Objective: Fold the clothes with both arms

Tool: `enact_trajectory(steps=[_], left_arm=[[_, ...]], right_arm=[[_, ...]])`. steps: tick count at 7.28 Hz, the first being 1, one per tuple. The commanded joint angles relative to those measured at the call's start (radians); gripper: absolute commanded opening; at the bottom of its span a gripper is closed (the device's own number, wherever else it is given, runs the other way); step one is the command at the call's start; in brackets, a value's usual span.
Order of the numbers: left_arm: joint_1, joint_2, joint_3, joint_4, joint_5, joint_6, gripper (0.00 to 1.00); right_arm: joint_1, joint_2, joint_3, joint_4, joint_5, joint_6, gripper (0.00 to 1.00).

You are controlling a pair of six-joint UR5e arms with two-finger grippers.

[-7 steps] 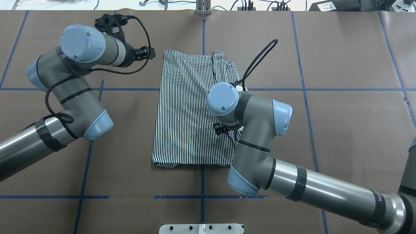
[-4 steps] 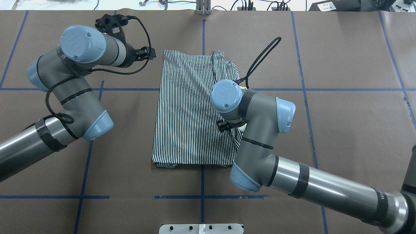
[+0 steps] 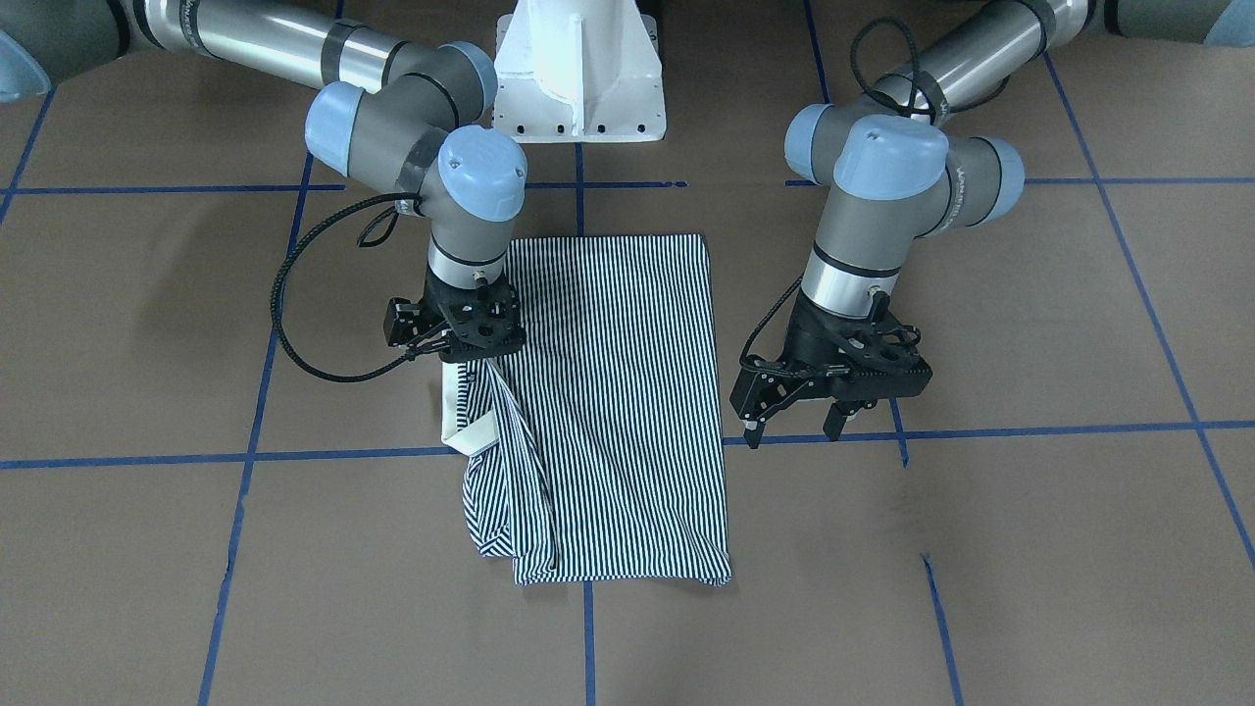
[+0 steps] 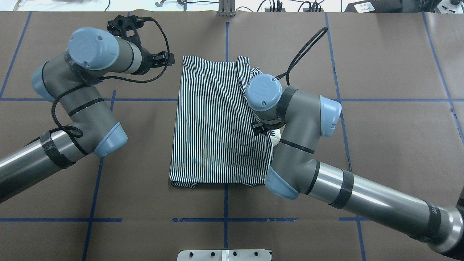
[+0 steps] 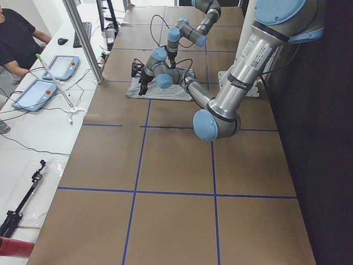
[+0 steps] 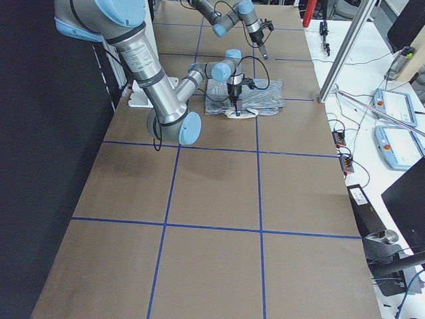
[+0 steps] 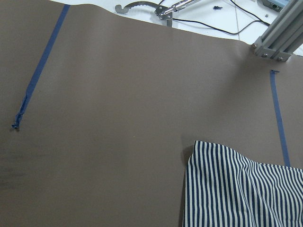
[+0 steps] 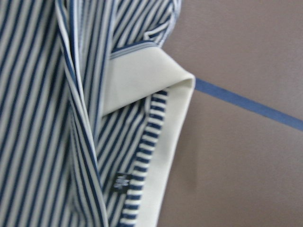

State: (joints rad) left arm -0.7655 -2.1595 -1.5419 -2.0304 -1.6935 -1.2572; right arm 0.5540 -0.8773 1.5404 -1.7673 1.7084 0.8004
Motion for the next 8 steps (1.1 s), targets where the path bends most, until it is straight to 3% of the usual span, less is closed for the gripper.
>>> enact_trajectory(steps=[1, 3, 5, 6, 8], left_arm=[[0.0, -0.002, 0.0, 0.001, 0.0, 0.001, 1.0], [0.0, -0.002, -0.001, 0.001, 0.0, 0.002, 1.0], [0.0, 0.007, -0.001, 0.001, 0.0, 0.009, 1.0], [-0.001, 0.009, -0.003, 0.001, -0.002, 0.01, 1.0], [-0.002, 0.009, -0.001, 0.001, -0.003, 0.01, 1.0]], right_arm=[[0.07, -0.063, 0.038, 0.0, 0.01, -0.09, 1.0], [0.083, -0.002, 0.034, -0.001, 0.022, -0.087, 1.0], [0.096, 0.126, -0.05, 0.008, 0.022, -0.072, 1.0], [0.095, 0.211, -0.144, 0.018, 0.022, -0.066, 1.0], [0.08, 0.294, -0.37, 0.212, 0.022, -0.01, 1.0]])
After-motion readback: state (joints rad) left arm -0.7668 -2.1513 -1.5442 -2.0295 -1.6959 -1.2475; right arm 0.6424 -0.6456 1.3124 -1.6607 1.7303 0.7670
